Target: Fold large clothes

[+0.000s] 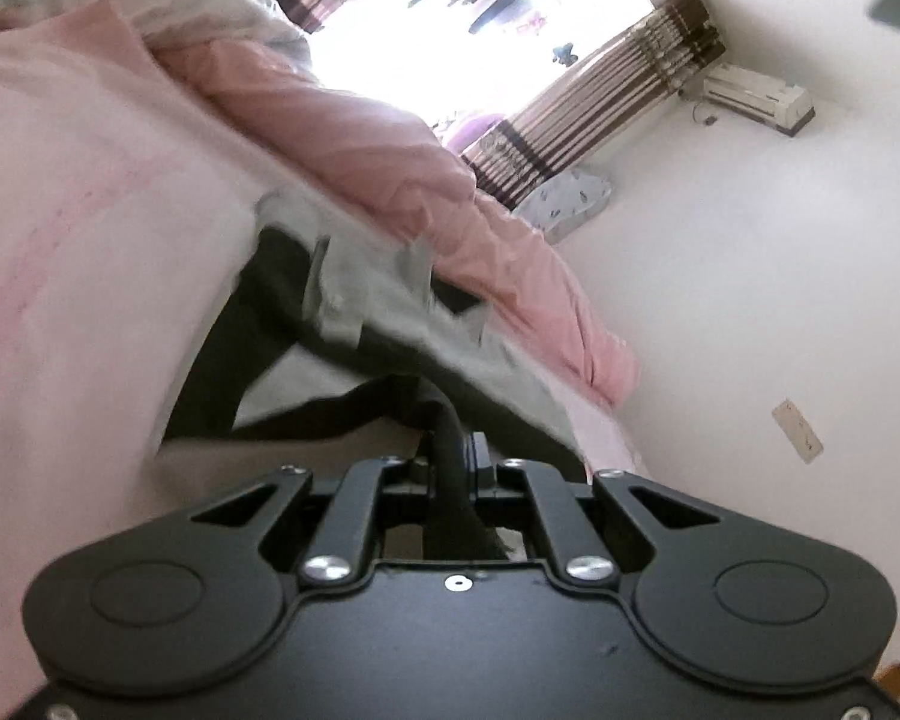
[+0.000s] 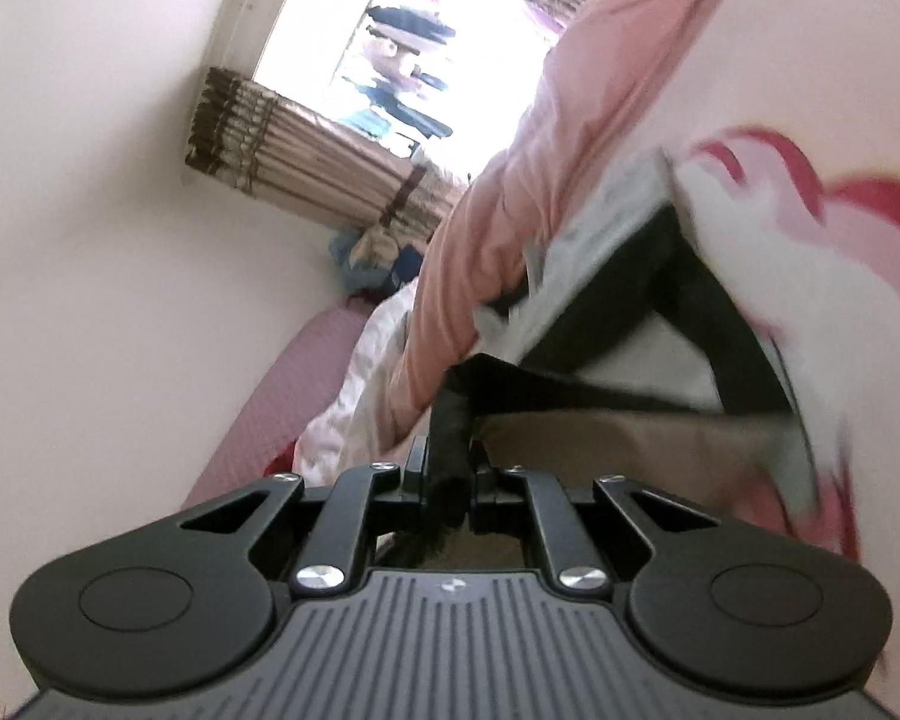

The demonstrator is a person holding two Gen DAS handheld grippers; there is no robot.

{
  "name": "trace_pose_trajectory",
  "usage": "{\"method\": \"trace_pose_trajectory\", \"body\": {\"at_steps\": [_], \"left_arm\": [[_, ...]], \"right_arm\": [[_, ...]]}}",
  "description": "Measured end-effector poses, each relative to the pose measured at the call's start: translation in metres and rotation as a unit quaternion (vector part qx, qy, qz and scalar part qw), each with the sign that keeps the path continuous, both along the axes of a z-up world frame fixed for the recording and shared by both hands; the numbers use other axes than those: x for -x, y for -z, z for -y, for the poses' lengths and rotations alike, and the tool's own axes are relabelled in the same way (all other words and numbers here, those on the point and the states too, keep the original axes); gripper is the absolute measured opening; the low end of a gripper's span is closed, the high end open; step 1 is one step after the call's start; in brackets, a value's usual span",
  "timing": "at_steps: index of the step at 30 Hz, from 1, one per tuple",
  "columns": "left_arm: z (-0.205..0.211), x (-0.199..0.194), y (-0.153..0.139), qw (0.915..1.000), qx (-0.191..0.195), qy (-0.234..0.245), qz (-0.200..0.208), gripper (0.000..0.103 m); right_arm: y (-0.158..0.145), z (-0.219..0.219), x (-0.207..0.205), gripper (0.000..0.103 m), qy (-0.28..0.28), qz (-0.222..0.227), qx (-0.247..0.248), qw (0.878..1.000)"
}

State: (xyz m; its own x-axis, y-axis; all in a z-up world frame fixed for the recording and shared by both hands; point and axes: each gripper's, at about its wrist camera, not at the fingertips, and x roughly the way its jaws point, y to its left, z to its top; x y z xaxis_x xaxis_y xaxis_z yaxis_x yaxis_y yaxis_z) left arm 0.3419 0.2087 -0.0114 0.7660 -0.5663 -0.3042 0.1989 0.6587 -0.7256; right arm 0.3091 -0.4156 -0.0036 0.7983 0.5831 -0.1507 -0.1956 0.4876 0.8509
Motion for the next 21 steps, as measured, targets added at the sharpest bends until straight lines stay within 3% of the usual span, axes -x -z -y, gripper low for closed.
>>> {"method": "trace_pose_trajectory", "body": {"at_steps": [6, 8, 9, 10, 11, 12, 13, 15, 17, 18, 19, 21], "left_arm": [[0.01, -0.125, -0.032, 0.9995, -0.03, -0.003, 0.007, 0.007], [0.016, -0.171, -0.033, 0.9992, -0.04, -0.007, 0.0, 0.012], [0.018, -0.196, -0.03, 0.9988, -0.046, -0.015, -0.009, 0.02], [0.019, -0.22, -0.024, 0.9984, -0.052, -0.015, -0.02, 0.032], [0.018, -0.244, -0.017, 0.9972, -0.058, -0.017, -0.044, 0.038], [0.016, -0.263, -0.008, 0.9952, -0.063, -0.028, -0.07, 0.048], [0.012, -0.273, -0.001, 0.9922, -0.07, -0.049, -0.091, 0.055], [0.004, -0.272, 0.004, 0.987, -0.088, -0.092, -0.098, 0.06], [-0.004, -0.256, 0.008, 0.9882, -0.095, -0.091, -0.078, 0.066], [-0.008, -0.246, 0.01, 0.9885, -0.101, -0.085, -0.073, 0.069], [-0.01, -0.24, 0.011, 0.9879, -0.117, -0.077, -0.067, 0.069], [-0.01, -0.228, 0.012, 0.9821, -0.166, -0.07, -0.055, 0.069]], "right_arm": [[-0.03, 0.004, -0.131, 0.012, 0.023, -0.007, -0.002, 1.0], [-0.033, 0.001, -0.176, 0.013, 0.038, -0.016, 0.001, 0.999], [-0.031, 0.0, -0.201, 0.018, 0.047, -0.023, -0.002, 0.999], [-0.028, 0.0, -0.227, 0.032, 0.053, -0.032, 0.001, 0.998], [-0.023, 0.001, -0.249, 0.036, 0.053, -0.045, 0.005, 0.998], [-0.013, 0.003, -0.272, 0.048, 0.061, -0.077, 0.001, 0.995], [-0.002, 0.006, -0.289, 0.056, 0.073, -0.115, -0.01, 0.991], [0.015, 0.014, -0.306, 0.056, 0.092, -0.155, -0.034, 0.983], [0.019, 0.021, -0.299, 0.059, 0.077, -0.122, -0.045, 0.989], [0.019, 0.023, -0.291, 0.067, 0.072, -0.105, -0.04, 0.991], [0.018, 0.025, -0.28, 0.076, 0.069, -0.084, -0.024, 0.994], [0.013, 0.027, -0.266, 0.079, 0.078, -0.06, 0.039, 0.994]]}}
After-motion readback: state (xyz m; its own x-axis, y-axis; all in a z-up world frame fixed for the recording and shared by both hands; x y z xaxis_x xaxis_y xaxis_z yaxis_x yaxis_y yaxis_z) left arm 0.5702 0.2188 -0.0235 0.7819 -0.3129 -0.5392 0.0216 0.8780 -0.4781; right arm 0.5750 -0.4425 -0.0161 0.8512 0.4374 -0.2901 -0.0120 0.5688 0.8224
